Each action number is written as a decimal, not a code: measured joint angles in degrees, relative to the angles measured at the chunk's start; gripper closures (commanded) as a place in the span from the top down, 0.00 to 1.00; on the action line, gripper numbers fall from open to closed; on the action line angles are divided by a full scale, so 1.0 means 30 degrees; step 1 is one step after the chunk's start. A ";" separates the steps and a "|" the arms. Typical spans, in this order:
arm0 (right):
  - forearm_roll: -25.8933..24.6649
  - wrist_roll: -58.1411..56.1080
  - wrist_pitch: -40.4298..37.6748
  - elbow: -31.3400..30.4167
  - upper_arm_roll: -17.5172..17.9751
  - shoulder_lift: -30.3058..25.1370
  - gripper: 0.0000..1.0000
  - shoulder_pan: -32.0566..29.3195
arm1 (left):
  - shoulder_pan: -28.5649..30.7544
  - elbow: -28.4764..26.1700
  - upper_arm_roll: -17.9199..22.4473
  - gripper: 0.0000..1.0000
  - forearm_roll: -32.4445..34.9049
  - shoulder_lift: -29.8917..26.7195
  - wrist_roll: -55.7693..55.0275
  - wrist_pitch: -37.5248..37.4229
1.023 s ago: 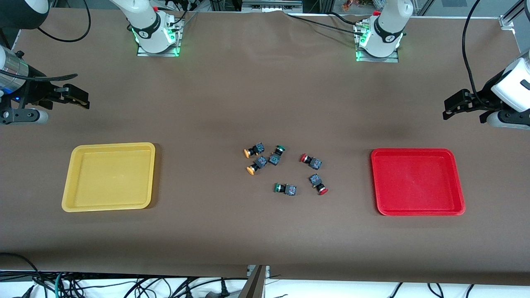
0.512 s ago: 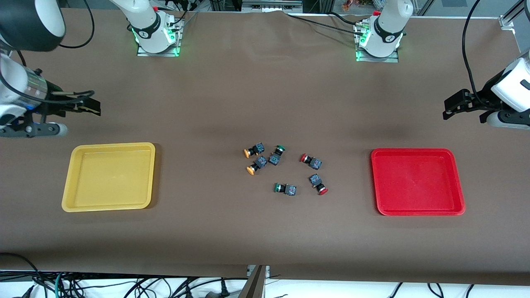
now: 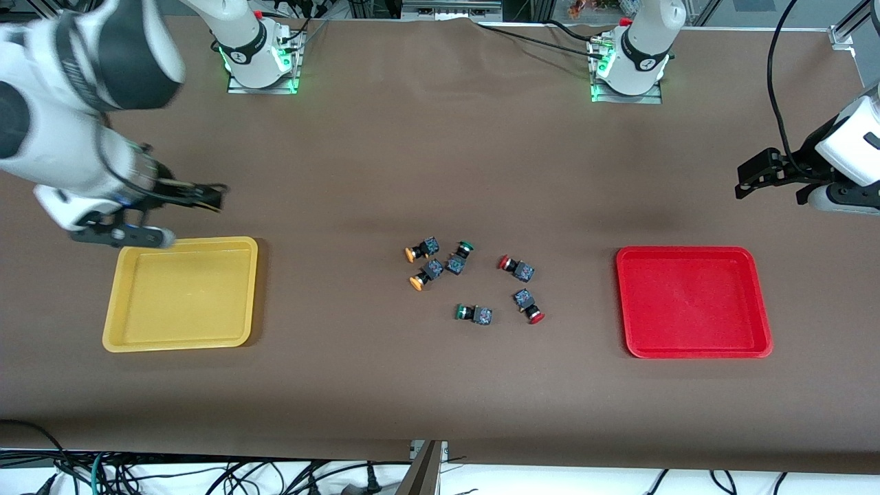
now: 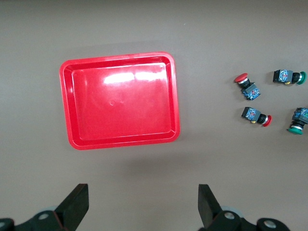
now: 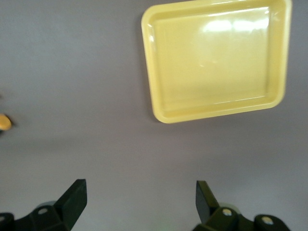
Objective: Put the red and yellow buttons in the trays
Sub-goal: 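Reach the right gripper to the yellow-capped buttons in the cluster, then close the right gripper on a yellow-capped button, then carry the yellow button to the yellow tray while the left gripper reaches the red buttons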
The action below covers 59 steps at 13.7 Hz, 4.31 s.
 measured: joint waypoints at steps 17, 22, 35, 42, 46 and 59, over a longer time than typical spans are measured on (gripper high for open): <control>0.2080 2.1546 1.1825 0.0010 0.0113 0.8606 1.00 0.8342 | 0.0000 0.0000 -0.0016 1.00 0.0000 0.0000 0.0000 -0.0004; 0.2081 2.2206 1.2970 0.0027 0.0109 0.9196 1.00 0.8660 | 0.0000 0.0000 -0.0016 1.00 0.0000 0.0000 0.0000 -0.0005; 0.2080 2.2547 1.4469 0.0048 0.0108 1.0368 1.00 0.9377 | 0.0000 0.0000 -0.0016 1.00 0.0000 0.0000 0.0000 -0.0005; 0.1995 2.2546 1.4480 0.0099 0.0099 1.0474 0.98 0.9617 | 0.0000 0.0000 -0.0016 1.00 0.0000 0.0000 0.0000 -0.0005; 0.1815 2.2540 1.4481 0.0099 -0.0003 1.0574 0.91 0.9625 | 0.0000 0.0000 -0.0016 1.00 0.0000 0.0000 0.0000 -0.0005; 0.0861 2.0597 1.3644 0.0669 -0.0997 0.9907 0.15 0.9360 | -0.0428 -0.0135 -0.2912 1.00 -0.0034 0.1955 -0.2999 0.1705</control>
